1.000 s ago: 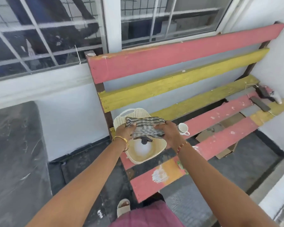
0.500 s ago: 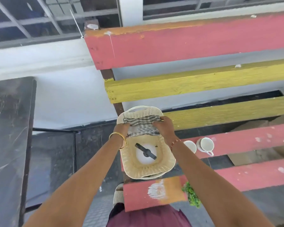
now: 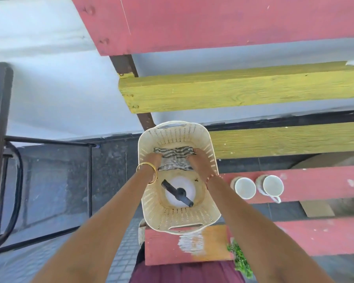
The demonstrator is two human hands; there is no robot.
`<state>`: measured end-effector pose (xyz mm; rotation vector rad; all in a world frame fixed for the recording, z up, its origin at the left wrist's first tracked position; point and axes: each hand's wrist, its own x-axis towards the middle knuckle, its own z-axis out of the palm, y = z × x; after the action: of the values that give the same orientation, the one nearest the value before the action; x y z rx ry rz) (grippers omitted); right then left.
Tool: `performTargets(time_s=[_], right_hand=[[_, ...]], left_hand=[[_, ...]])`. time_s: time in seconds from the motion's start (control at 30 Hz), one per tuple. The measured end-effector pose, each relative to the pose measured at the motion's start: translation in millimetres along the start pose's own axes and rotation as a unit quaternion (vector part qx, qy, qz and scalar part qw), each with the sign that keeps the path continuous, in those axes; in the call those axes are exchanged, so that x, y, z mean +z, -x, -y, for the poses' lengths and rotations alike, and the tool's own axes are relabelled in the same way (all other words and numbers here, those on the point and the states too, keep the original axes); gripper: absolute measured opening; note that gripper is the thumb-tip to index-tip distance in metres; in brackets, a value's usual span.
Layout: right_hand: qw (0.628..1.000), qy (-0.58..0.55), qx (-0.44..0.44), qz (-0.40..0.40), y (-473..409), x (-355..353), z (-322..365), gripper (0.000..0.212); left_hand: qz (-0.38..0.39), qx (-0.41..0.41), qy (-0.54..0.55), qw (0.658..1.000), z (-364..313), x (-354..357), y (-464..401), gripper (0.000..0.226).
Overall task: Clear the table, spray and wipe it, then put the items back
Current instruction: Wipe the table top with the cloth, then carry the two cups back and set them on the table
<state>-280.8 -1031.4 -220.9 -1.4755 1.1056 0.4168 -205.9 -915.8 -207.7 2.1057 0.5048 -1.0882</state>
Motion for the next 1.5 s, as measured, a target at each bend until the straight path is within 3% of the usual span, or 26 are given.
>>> performTargets(time_s=[0.1,0.2,0.37,0.53,0.67,0.77,0.97,1.0,1.13,1.27,1.5], right_hand=[[1.000,0.016,0.003,-0.004,1,0,-2,0.016],[0.999,0.037,-0.013,-0.007,17,-3,6,0.033],[0.997,0.047,-0.069,-0.004,47,-15,24,0.049],[0.991,0.066,-0.109,-0.032,84,-39,42,0.044],[0.988,0.010,-0.142,-0.063,121,-59,37,0.040],[0.986,-0.008,-0.145,-0.083,146,-71,24,0.017],[0.976,-0.052,-0.159,-0.138,206,-89,-29,0.017],[0.977,-0.027,-0.157,-0.139,218,-92,-42,0.012],[0.972,-0.002,-0.144,-0.186,242,-104,-80,0.024],[0.971,0.012,-0.098,-0.217,258,-121,-114,0.014],[0.971,0.011,-0.055,-0.232,243,-158,-161,0.031]], left_hand=[[-0.005,0.040,-0.073,0.997,-1,0,4,0.035],[0.006,0.074,-0.118,0.990,-8,-1,19,0.041],[0.009,0.117,-0.096,0.988,-22,-8,53,0.046],[-0.002,0.171,-0.101,0.980,-31,-17,100,0.049],[0.002,0.224,-0.100,0.969,-23,-14,142,0.049],[0.015,0.267,-0.089,0.959,-9,-6,172,0.047],[0.038,0.396,-0.152,0.905,48,22,220,0.041],[0.050,0.401,-0.159,0.901,60,27,230,0.042],[0.080,0.414,-0.185,0.887,90,42,254,0.045],[0.099,0.426,-0.201,0.877,105,57,271,0.043],[0.110,0.403,-0.258,0.871,99,93,264,0.043]])
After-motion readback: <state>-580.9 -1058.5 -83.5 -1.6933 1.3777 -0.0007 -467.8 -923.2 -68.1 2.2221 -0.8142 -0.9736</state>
